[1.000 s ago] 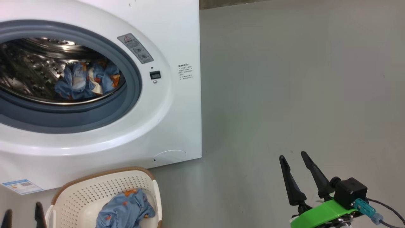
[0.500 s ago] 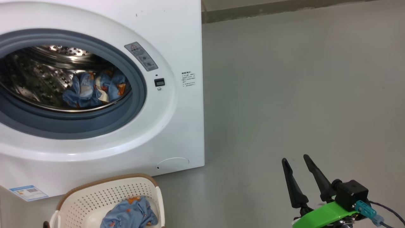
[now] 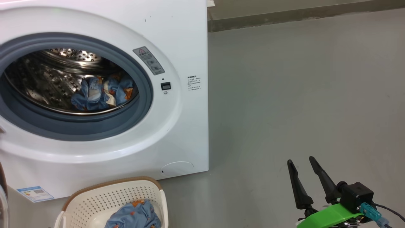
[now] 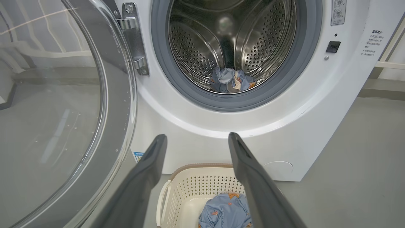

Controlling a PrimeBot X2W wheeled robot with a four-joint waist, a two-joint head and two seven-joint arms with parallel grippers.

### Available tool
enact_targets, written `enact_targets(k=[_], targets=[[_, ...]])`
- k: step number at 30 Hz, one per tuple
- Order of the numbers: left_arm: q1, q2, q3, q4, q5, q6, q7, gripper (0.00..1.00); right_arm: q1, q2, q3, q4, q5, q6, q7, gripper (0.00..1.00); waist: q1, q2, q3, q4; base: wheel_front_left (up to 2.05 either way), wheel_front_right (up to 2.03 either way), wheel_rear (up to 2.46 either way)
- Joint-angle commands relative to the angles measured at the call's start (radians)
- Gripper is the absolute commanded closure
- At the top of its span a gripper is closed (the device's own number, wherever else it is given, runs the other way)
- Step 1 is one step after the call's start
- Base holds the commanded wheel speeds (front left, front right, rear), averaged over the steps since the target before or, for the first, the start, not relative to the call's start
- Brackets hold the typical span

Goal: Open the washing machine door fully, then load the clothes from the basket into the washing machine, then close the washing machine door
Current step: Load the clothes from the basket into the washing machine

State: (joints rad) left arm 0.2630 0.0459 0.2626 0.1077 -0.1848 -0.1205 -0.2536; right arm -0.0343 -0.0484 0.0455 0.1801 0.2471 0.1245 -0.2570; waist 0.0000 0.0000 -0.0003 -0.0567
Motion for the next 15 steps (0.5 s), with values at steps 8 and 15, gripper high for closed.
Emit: enact_targets(k=[8,15], targets=[[-0.013,0.005,0.034,-0.032,0.001,-0.007,-0.008,0.0,0.0,-0.002,0.005,-0.041,-0.024,0.006,-0.005,0.0,0.0,0.0,-0.003,0.007,0.0,0.0,0.0],[-0.013,0.005,0.026,-0.035,-0.007,-0.002,-0.008,0.0,0.003,-0.002,-0.004,-0.049,-0.03,0.006,-0.005,0.0,0.0,0.0,-0.004,0.015,0.0,0.0,0.0]])
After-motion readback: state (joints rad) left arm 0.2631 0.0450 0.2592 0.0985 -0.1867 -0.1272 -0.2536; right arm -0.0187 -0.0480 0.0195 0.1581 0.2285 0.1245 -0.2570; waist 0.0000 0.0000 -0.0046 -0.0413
